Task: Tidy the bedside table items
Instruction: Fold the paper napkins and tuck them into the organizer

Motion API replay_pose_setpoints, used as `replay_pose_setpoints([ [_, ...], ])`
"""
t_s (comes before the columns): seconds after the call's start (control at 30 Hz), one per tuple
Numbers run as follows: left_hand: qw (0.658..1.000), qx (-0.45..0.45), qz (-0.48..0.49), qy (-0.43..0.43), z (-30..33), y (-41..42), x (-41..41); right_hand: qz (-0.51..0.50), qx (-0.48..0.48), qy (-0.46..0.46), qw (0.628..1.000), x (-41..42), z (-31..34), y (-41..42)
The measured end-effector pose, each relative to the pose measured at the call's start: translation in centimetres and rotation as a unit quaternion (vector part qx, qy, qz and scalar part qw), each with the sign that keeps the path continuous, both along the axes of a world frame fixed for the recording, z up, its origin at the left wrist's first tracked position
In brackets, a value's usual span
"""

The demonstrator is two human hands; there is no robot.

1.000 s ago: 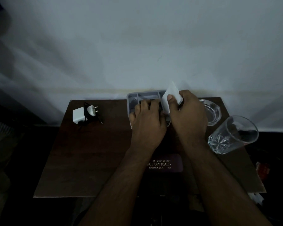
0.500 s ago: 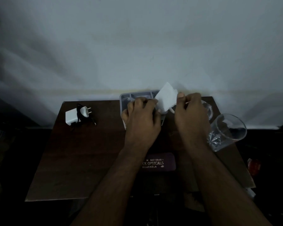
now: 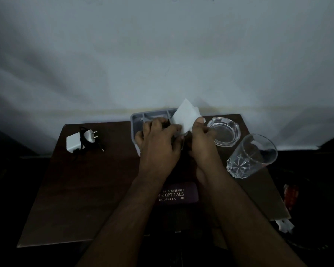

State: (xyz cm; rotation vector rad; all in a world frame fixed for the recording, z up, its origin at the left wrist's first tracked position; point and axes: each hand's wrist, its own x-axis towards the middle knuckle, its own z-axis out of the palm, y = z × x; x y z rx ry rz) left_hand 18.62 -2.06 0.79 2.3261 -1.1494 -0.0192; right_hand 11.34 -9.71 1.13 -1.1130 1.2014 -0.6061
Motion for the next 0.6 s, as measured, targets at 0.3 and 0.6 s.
replay_pose_setpoints([
  [0.3,0.999,0.033,-0.026,0.012,-0.3,0.5,0.7,0.003,-0.244,-0.044,0.969,0.9,0.2,0.5],
  [0.6,0.997,-0.047,-0.013,0.067,-0.3,1.0,1.4,0.111,-0.401,0.114,0.902,0.4,0.4,0.4],
])
